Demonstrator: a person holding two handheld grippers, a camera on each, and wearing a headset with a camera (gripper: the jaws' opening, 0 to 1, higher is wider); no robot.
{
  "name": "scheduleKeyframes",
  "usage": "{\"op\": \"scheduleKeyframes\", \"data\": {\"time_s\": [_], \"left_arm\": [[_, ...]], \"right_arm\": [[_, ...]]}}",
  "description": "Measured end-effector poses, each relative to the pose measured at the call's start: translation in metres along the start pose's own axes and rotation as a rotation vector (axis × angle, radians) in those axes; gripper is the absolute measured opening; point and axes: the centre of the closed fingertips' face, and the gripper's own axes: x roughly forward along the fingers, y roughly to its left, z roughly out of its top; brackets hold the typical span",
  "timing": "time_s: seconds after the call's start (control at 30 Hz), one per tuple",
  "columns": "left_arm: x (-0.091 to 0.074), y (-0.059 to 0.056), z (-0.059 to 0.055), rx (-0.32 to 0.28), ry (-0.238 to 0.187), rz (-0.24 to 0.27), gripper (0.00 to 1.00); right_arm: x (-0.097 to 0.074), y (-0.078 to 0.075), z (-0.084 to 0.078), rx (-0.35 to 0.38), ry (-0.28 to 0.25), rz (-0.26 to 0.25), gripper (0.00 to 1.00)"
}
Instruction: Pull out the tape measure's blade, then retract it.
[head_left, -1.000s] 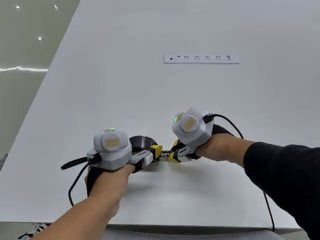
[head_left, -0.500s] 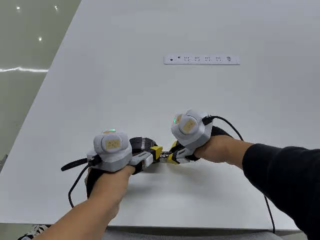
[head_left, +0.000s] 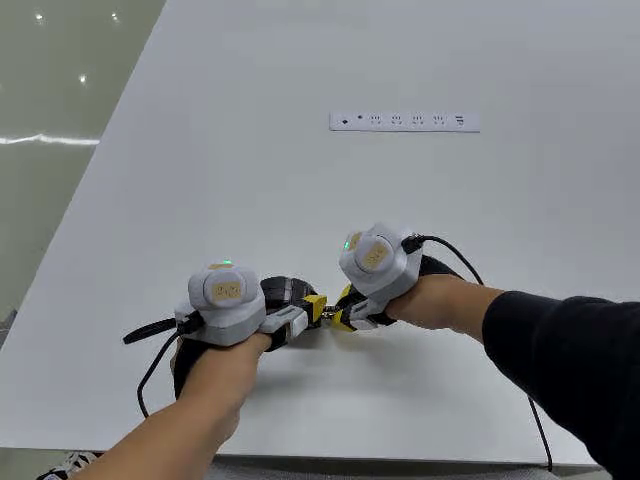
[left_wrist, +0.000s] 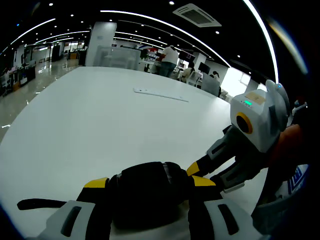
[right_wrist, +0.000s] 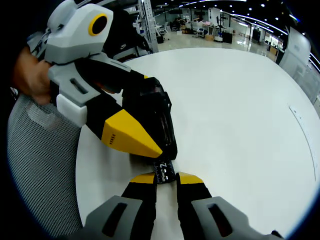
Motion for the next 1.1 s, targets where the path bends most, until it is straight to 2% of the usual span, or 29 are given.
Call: {"op": "scheduleKeyframes", "data": {"time_s": [1.1], "left_arm": [[0.0011, 0.0003, -0.0006, 0.001, 0.0, 0.004, 0.58]], "right_arm": [[0.0006, 0.0036, 0.0018, -0.064, -0.035, 0.013, 0.12]]}}
